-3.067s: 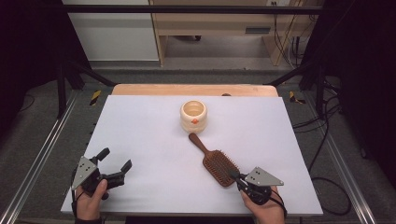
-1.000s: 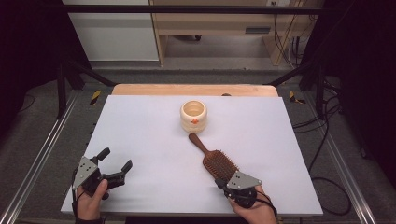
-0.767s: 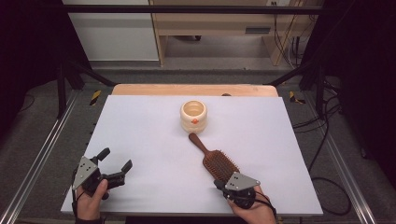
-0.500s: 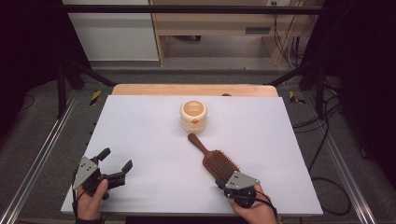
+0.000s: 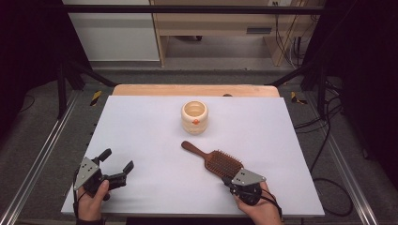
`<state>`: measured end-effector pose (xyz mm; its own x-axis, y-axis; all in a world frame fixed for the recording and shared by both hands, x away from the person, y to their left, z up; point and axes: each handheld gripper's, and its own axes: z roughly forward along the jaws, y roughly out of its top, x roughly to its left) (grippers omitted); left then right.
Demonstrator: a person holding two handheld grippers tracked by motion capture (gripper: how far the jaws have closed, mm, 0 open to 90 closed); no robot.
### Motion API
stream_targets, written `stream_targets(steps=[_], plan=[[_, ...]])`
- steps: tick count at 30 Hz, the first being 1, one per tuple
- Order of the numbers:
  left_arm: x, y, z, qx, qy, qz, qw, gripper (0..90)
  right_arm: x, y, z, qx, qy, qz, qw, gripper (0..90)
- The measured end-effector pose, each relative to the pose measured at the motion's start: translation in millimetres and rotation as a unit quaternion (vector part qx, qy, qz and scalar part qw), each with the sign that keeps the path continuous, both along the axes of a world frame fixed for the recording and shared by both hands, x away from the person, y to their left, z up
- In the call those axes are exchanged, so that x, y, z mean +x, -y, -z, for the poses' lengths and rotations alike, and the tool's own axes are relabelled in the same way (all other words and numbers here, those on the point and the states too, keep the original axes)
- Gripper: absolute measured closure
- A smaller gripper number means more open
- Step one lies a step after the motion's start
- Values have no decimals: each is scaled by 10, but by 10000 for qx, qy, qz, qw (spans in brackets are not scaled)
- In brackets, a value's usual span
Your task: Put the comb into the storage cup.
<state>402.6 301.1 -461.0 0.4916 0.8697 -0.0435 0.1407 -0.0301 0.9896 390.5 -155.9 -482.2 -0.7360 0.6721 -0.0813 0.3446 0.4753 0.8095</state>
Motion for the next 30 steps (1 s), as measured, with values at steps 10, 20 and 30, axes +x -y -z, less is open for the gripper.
stream_targets(steps=[10, 20, 30], plan=[[-7, -4, -7, 14, 4, 7, 10000, 22, 52, 60, 4, 18, -60, 194, 9998, 900], [-5, -5, -9, -6, 9, 20, 10000, 23, 159, 126, 3, -51, -226, 306, 9993, 900], [-1, 5, -6, 23, -3, 50, 10000, 23, 268, 238, -6, 4, -380, 571, 9976, 900]])
